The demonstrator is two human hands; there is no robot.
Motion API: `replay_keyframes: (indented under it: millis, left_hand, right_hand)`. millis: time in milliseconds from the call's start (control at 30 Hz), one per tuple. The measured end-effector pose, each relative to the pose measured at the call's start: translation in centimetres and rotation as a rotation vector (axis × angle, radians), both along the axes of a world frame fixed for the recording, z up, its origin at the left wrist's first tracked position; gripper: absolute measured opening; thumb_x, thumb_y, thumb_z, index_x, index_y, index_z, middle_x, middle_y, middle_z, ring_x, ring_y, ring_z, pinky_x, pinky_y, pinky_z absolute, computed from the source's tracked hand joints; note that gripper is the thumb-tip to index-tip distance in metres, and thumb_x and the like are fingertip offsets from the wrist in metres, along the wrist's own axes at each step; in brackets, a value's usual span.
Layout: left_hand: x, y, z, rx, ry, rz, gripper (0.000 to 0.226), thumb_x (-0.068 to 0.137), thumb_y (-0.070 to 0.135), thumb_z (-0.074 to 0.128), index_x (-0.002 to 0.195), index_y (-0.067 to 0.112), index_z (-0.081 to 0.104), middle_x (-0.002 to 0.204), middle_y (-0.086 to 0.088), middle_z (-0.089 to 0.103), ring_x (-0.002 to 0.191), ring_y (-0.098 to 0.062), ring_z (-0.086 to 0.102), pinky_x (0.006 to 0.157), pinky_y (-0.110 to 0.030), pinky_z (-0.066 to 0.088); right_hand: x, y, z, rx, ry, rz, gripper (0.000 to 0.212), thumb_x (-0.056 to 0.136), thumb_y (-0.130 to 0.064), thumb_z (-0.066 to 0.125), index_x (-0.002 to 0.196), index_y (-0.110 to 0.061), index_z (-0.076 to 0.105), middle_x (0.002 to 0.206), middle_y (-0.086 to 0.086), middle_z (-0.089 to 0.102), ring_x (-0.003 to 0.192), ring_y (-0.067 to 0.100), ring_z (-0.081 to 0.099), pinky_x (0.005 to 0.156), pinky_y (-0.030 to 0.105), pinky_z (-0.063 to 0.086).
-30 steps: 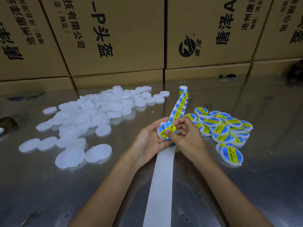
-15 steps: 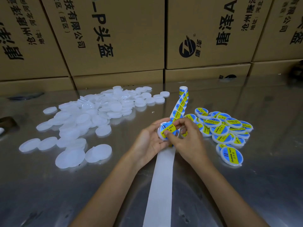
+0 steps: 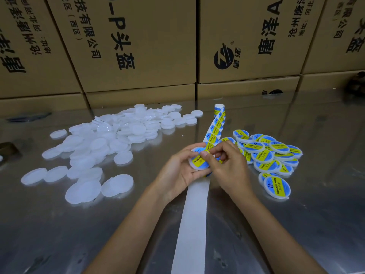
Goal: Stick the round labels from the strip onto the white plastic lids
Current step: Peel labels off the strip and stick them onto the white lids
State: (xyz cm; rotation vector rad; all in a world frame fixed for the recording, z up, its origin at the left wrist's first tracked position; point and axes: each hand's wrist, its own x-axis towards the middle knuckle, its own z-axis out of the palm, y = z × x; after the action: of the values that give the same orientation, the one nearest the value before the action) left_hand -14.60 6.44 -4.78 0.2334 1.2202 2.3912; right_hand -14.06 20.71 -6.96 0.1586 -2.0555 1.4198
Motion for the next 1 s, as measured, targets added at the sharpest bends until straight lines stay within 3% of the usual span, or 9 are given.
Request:
replay_keyframes:
  millis: [133, 267, 367, 433, 500, 633, 800, 1000]
  left_hand:
    - [0.0, -0.3, -0.3, -0.189, 0.148, 0.052, 0.034, 0.096, -0.008, 0.051, 0.121, 0.007, 0.067, 0.119, -0.016, 0.072, 0.106, -0.032, 0.071, 0.079, -0.036, 0.061]
    - [0.0, -0.5, -0.3, -0.345, 0.24, 0.194, 0.025, 0.089, 0.004, 0.071, 0.112, 0.014, 0.073, 0.105, -0.014, 0.076, 0.089, -0.034, 0.075, 0.069, -0.036, 0.062]
    - [-0.1, -0.6, -0.4, -0.324, 0.2, 0.346, 0.017, 0.088, 0.012, 0.074, 0.105, 0.012, 0.073, 0.094, -0.013, 0.076, 0.08, -0.032, 0.075, 0.061, -0.035, 0.062]
    - [-0.2, -0.7, -0.4, -0.295, 0.157, 0.395, 0.021, 0.088, 0.02, 0.073, 0.107, 0.009, 0.071, 0.096, -0.017, 0.075, 0.079, -0.032, 0.075, 0.058, -0.034, 0.061]
    - [-0.2, -0.7, -0.4, -0.271, 0.132, 0.38, 0.026, 0.088, 0.027, 0.072, 0.106, 0.009, 0.07, 0.1, -0.019, 0.074, 0.08, -0.031, 0.075, 0.059, -0.035, 0.061]
    - [-0.1, -0.6, -0.1, -0.215, 0.106, 0.284, 0.023, 0.097, 0.029, 0.061, 0.104, 0.01, 0.07, 0.098, -0.017, 0.075, 0.076, -0.027, 0.075, 0.057, -0.031, 0.061]
    - [0.1, -0.6, -0.1, -0.253, 0.169, 0.245, 0.023, 0.099, 0.025, 0.056, 0.108, 0.008, 0.068, 0.093, -0.013, 0.075, 0.073, -0.027, 0.075, 0.056, -0.027, 0.06]
    - [0.1, -1.0, 0.3, -0.456, 0.388, 0.288, 0.021, 0.095, 0.024, 0.064, 0.114, 0.015, 0.068, 0.086, -0.009, 0.075, 0.066, -0.02, 0.071, 0.052, -0.028, 0.058]
  right_hand:
    - [0.0, 0.3, 0.1, -0.038, 0.007, 0.025, 0.019, 0.085, -0.01, 0.074, 0.07, -0.004, 0.063, 0.068, -0.003, 0.054, 0.062, 0.005, 0.046, 0.061, 0.011, 0.035]
    - [-0.1, 0.4, 0.1, -0.07, -0.018, 0.069, 0.017, 0.091, -0.013, 0.068, 0.075, -0.014, 0.067, 0.075, 0.001, 0.062, 0.067, 0.011, 0.05, 0.064, 0.02, 0.039]
    - [0.1, -0.2, 0.1, -0.054, -0.061, 0.178, 0.002, 0.089, -0.02, 0.072, 0.088, -0.022, 0.071, 0.087, -0.004, 0.062, 0.077, 0.018, 0.055, 0.068, 0.026, 0.045]
    - [0.4, -0.8, 0.0, -0.028, -0.083, 0.239, 0.02, 0.079, -0.025, 0.082, 0.095, -0.027, 0.069, 0.085, -0.007, 0.056, 0.073, 0.011, 0.048, 0.065, 0.018, 0.04]
    - [0.4, -0.9, 0.0, -0.058, -0.098, 0.27, 0.027, 0.075, -0.022, 0.085, 0.096, -0.025, 0.067, 0.075, -0.003, 0.051, 0.065, 0.008, 0.043, 0.06, 0.016, 0.037]
    - [0.4, -0.5, 0.4, -0.238, -0.17, 0.363, 0.009, 0.089, -0.018, 0.072, 0.095, -0.017, 0.064, 0.052, 0.006, 0.052, 0.053, 0.02, 0.046, 0.055, 0.031, 0.04]
    - [0.6, -0.2, 0.9, -0.384, -0.241, 0.405, 0.01, 0.098, -0.016, 0.06, 0.096, -0.006, 0.062, 0.054, 0.004, 0.061, 0.045, 0.008, 0.053, 0.047, 0.018, 0.045]
    - [0.5, -0.6, 0.3, -0.432, -0.269, 0.398, 0.013, 0.099, -0.02, 0.058, 0.1, -0.008, 0.061, 0.059, 0.001, 0.064, 0.049, 0.009, 0.059, 0.05, 0.019, 0.05]
